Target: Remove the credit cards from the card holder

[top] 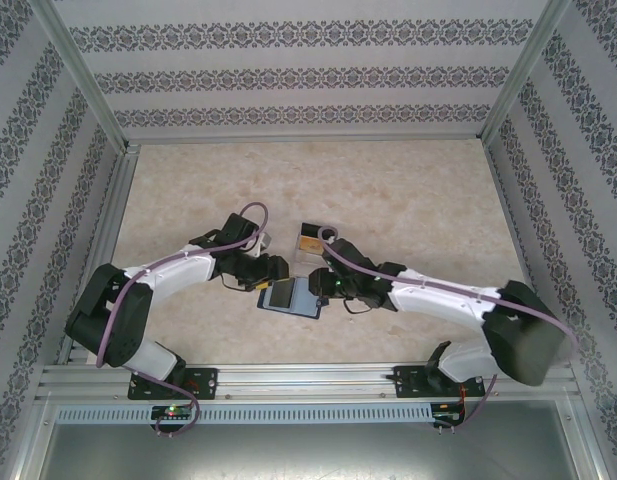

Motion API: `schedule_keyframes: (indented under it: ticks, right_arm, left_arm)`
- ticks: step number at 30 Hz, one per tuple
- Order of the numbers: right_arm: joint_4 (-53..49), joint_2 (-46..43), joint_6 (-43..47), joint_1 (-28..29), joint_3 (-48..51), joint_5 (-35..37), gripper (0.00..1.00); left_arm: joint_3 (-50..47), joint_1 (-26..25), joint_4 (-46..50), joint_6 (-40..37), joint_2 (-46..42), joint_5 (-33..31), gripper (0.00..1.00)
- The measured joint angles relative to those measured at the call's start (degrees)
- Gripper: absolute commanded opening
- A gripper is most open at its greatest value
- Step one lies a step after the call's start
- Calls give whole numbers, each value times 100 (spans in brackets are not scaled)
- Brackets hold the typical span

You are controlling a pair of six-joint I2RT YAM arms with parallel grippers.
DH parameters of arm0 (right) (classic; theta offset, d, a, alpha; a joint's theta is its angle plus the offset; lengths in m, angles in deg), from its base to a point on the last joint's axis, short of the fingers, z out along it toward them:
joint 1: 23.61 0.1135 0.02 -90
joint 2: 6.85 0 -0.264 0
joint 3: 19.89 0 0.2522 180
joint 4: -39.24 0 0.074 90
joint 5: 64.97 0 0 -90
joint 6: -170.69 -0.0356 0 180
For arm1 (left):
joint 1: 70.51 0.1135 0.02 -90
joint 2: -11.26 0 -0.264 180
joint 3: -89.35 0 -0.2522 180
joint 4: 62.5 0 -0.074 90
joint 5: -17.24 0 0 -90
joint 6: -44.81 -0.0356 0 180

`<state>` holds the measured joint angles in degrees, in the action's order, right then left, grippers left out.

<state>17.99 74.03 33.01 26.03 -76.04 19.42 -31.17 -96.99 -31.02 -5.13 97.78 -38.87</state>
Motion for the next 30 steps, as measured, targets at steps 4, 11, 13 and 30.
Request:
schedule_keyframes:
  ticks: [4, 11, 13, 30]
  right_arm:
    - [345, 638, -63, 11, -264, -490, 20]
    - [632, 1178, -348, 11, -365, -999, 18]
    - [688, 1270, -437, 11, -365, -1080, 17]
    - [898, 1733, -776, -7, -374, -1392, 18]
  left_arm:
    - [-52, 33, 37, 0, 72, -120, 26]
    - [-81, 35, 162, 2, 367, -190, 24]
    - [-81, 35, 179, 2, 463, -223, 24]
    - [-81, 35, 179, 4, 542, -155, 24]
